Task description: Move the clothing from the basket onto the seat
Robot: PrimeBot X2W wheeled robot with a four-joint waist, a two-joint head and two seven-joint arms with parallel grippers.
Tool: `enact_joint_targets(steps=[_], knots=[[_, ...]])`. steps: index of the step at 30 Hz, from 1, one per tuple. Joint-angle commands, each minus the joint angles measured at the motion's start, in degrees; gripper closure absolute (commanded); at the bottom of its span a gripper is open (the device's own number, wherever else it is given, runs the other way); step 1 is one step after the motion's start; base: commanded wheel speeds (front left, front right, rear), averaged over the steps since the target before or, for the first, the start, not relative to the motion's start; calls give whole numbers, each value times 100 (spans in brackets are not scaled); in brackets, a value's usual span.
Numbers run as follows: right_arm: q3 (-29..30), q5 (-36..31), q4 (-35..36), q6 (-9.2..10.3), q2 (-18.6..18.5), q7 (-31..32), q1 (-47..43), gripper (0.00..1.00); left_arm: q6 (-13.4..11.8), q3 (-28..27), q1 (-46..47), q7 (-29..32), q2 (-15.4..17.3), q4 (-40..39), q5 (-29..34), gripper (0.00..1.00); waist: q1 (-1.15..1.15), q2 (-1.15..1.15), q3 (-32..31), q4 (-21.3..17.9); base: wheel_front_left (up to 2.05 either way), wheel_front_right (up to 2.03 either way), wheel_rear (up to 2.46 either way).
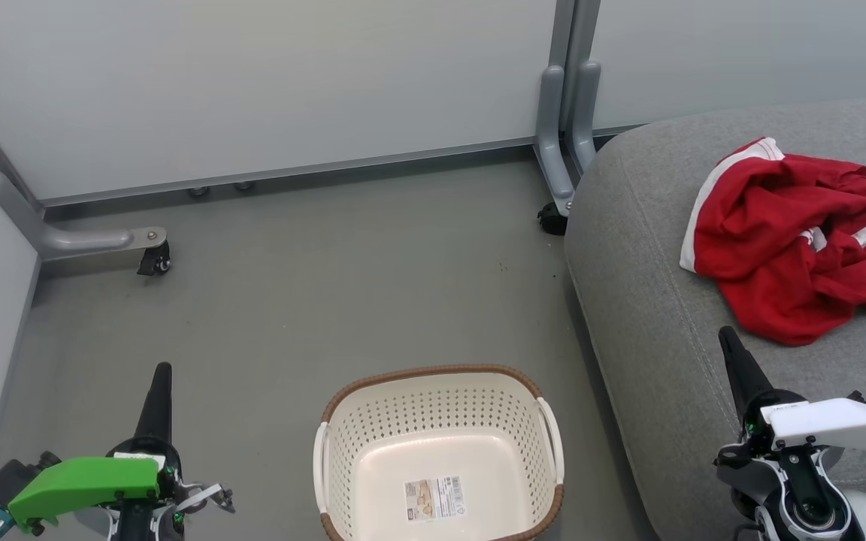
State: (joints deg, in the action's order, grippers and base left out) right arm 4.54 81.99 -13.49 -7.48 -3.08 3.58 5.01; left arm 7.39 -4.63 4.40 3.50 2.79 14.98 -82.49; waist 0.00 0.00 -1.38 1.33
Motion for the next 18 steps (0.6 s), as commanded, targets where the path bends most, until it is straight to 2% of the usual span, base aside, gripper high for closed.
enact_joint_targets(steps=[1, 18], knots=[[32, 135, 4, -3, -11, 44, 96, 100, 14, -36, 138, 35, 41, -47, -137, 100, 0, 0, 11, -9, 0, 0, 0], [159, 755, -40, -2, 11, 233, 139, 100, 17, -147, 196, 219, 40, -90, -726, 100, 0, 0, 104, -89, 0, 0, 0]])
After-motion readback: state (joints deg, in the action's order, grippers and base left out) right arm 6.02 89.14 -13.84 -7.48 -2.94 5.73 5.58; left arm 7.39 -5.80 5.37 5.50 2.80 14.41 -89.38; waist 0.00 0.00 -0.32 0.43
